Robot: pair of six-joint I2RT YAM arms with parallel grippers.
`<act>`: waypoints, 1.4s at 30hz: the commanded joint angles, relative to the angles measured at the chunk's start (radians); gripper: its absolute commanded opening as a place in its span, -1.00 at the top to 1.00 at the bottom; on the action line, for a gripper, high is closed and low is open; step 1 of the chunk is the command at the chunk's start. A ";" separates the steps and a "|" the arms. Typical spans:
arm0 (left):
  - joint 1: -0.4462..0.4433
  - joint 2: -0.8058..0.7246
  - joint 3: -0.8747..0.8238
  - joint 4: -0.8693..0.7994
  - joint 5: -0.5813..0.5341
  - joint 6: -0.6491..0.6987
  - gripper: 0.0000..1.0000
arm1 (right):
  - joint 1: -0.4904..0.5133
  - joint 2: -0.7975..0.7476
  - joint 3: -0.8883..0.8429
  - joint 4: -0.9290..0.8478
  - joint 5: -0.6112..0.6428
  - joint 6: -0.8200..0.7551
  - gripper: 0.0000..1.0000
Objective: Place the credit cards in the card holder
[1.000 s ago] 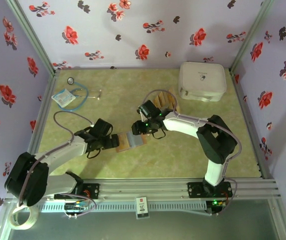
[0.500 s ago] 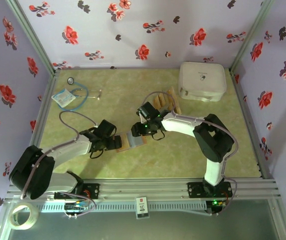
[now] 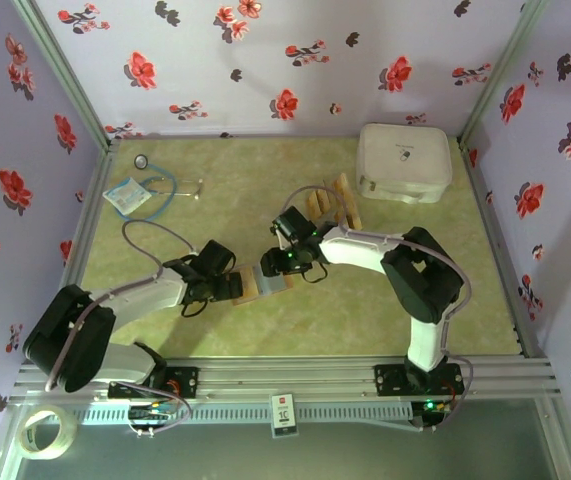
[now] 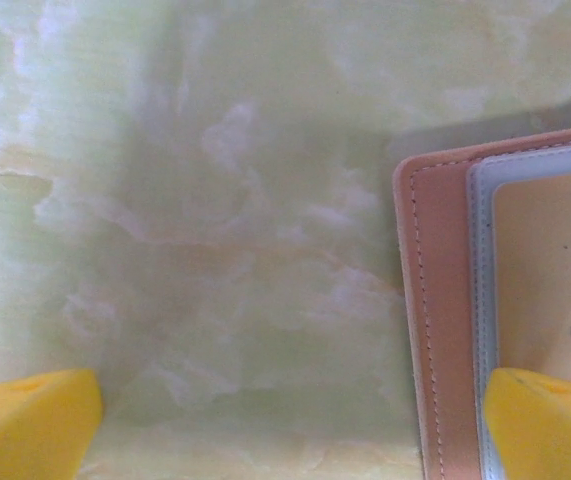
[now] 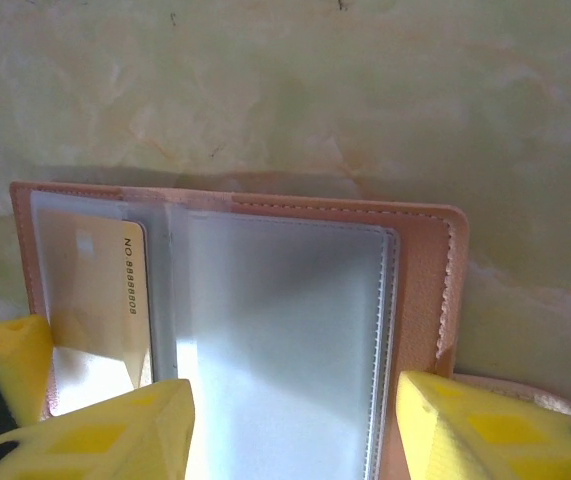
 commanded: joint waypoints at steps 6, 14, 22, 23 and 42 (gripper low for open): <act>-0.006 0.053 0.000 -0.007 -0.027 -0.012 -0.99 | 0.027 0.048 0.033 -0.036 -0.017 -0.005 -0.12; -0.007 0.053 -0.003 -0.002 -0.026 -0.011 -0.99 | 0.040 0.018 0.037 0.005 -0.091 0.031 -0.07; -0.009 0.045 -0.013 0.005 -0.022 -0.014 -0.99 | 0.042 -0.017 0.032 0.042 -0.137 0.071 -0.05; -0.009 0.040 -0.013 0.004 -0.022 -0.014 -0.99 | 0.044 -0.021 0.032 0.045 -0.140 0.075 -0.05; 0.098 -0.364 -0.065 -0.124 -0.069 -0.083 -0.99 | 0.113 0.037 0.109 0.130 -0.177 0.191 -0.05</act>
